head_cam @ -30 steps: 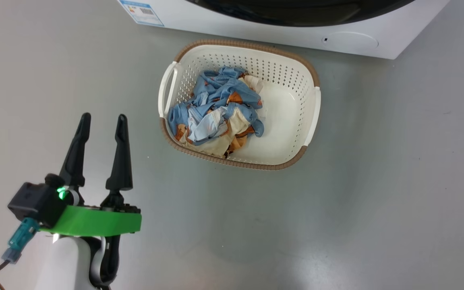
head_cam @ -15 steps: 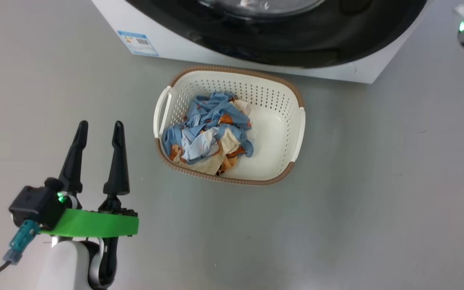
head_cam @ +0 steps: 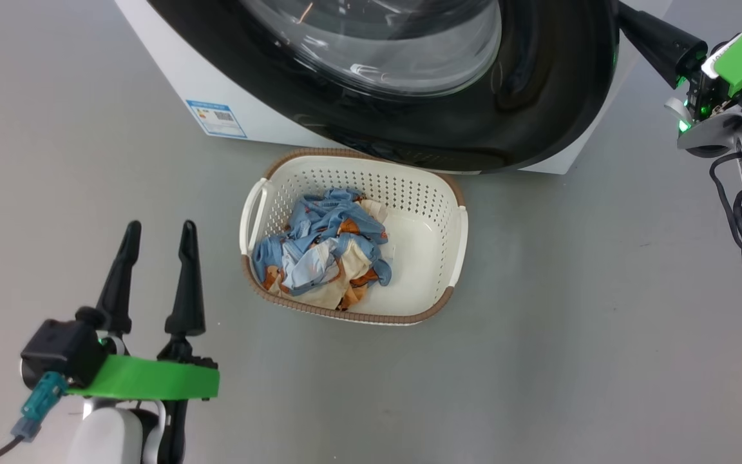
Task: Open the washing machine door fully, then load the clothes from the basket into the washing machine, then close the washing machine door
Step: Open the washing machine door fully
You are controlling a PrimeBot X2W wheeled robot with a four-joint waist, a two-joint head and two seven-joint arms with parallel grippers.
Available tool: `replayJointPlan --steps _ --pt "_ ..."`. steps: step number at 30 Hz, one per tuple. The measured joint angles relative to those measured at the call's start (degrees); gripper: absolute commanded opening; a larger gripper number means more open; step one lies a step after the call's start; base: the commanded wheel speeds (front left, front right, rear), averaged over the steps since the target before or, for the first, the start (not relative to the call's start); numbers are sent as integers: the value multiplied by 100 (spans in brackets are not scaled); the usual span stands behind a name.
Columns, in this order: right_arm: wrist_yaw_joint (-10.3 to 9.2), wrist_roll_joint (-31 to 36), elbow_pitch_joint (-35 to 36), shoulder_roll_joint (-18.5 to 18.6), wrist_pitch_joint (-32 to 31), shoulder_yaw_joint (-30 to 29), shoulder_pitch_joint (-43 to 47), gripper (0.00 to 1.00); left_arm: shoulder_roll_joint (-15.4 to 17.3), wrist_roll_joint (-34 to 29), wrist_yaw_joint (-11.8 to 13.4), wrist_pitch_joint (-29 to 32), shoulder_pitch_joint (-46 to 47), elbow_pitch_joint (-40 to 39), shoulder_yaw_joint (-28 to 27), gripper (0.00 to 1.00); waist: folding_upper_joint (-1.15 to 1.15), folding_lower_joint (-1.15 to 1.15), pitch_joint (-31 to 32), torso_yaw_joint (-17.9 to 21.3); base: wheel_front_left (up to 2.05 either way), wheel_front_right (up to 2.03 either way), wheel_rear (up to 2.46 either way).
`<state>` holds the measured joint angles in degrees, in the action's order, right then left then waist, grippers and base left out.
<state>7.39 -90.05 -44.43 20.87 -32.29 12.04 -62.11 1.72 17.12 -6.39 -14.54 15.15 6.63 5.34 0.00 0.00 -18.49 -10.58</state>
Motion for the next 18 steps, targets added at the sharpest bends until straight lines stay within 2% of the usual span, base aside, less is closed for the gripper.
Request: replayJointPlan --steps 8,9,12,13,14,18 --pt "0 -8 170 -58 167 -110 136 0 1 -51 -43 0 -97 34 -40 100 0 0 143 66 0 0 0" --pt "0 -8 181 -58 188 -125 140 5 1 -51 -44 0 -97 34 -46 100 0 0 156 74 0 0 0" --pt "0 -8 258 -48 227 -148 255 46 1 -75 -44 0 -101 43 -71 100 0 0 209 101 0 0 0" --pt "0 -7 294 -45 253 -152 314 80 1 -92 -44 0 -108 44 -86 100 0 0 229 113 0 0 0" --pt "0 -7 342 -43 274 -157 370 100 1 -91 -44 0 -120 46 -97 100 0 0 250 127 0 0 0" --pt "0 -5 646 15 337 -180 545 100 3 -91 -49 0 -230 59 -121 100 0 0 322 198 0 0 0"
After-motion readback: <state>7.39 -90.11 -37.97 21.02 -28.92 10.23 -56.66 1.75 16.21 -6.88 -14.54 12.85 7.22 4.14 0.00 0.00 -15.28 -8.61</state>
